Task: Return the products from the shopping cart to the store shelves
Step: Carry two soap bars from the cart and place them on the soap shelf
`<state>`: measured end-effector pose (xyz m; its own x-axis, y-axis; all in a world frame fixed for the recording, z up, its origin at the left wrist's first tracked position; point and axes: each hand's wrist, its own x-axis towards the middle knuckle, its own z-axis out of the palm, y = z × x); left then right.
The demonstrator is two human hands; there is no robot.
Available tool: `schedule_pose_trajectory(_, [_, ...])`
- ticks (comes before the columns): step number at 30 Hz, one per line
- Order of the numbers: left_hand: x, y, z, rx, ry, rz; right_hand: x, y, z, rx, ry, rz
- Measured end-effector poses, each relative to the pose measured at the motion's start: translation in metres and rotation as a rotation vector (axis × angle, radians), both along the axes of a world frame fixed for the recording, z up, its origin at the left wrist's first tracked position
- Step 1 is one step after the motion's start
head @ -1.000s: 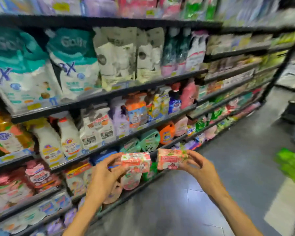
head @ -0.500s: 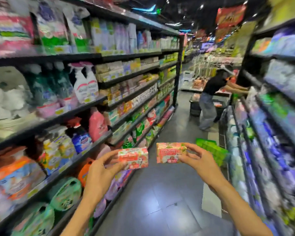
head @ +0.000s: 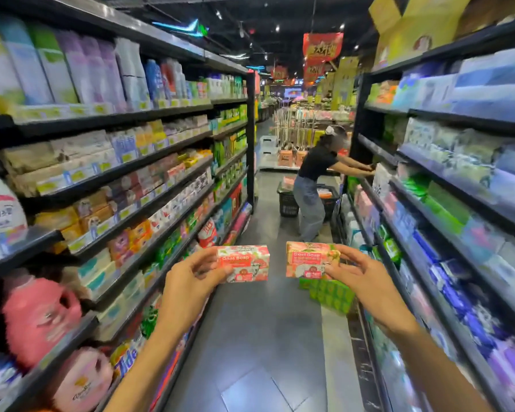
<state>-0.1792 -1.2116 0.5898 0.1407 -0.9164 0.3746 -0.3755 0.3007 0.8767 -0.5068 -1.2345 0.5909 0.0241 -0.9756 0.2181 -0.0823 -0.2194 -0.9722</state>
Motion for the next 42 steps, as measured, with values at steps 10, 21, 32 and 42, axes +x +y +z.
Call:
schedule_pose_trajectory(10, [-0.037,-0.239,0.006,0.000,-0.028,-0.024,-0.029,-0.227,-0.001,0.011,-0.127,-0.034])
schedule_pose_trajectory(21, [-0.073,-0.490,0.025,-0.024,0.019,0.088,-0.051,-0.523,0.020,-0.067,0.010,0.094])
schedule_pose_trajectory(32, [-0.011,-0.710,0.021,-0.035,0.016,0.298,0.034,-0.795,0.023,-0.106,0.062,0.274])
schedule_pose_trajectory(42, [0.092,-0.824,0.029,-0.030,-0.013,0.620,0.181,-0.994,0.021,-0.107,0.069,0.583])
